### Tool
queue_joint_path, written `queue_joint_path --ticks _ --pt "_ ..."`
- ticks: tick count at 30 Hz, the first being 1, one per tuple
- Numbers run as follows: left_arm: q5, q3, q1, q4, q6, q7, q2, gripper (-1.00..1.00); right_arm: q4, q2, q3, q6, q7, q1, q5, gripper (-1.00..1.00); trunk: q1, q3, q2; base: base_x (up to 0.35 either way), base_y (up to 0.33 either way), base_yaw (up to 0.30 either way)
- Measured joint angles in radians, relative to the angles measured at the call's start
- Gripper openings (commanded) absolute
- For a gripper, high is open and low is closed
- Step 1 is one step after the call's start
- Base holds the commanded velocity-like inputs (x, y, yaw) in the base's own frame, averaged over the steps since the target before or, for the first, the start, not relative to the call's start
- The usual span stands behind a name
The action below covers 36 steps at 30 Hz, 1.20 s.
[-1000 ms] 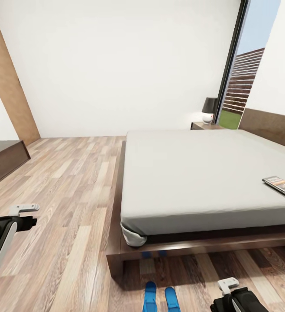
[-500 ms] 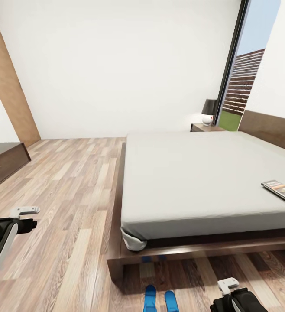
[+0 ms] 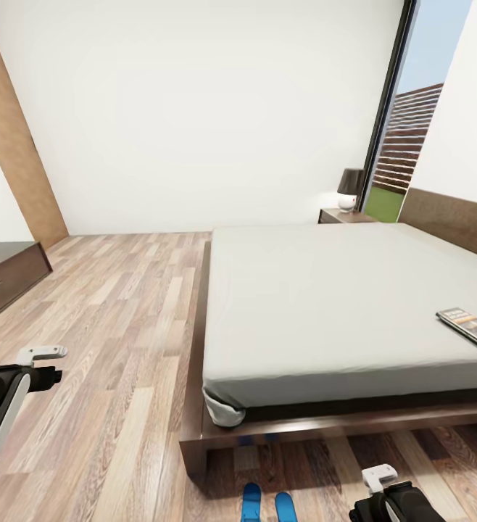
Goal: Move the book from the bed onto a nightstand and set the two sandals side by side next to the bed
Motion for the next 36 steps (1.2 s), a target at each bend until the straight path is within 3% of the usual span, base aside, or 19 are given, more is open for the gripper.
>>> queue_joint_path --ticks 16,23,36 --pt "0.0 -0.002 0.0 0.0 0.0 0.001 0.0 1.0 0.001 -0.001 0.001 -0.001 0.0 0.0 0.0 1.0 -0.061 0.05 0.112 0.0 0.0 0.0" --pt "0.0 -0.022 0.0 0.002 0.0 0.001 0.0 1.0 0.001 0.001 -0.001 -0.004 -0.002 0.0 -0.001 1.0 -0.088 0.072 0.161 0.0 0.0 0.0" --pt "0.001 -0.037 -0.001 0.039 -0.003 0.001 0.0 1.0 0.003 0.003 -0.004 -0.134 -0.002 0.0 -0.009 1.0 -0.138 0.113 0.252 0.0 0.0 0.0"
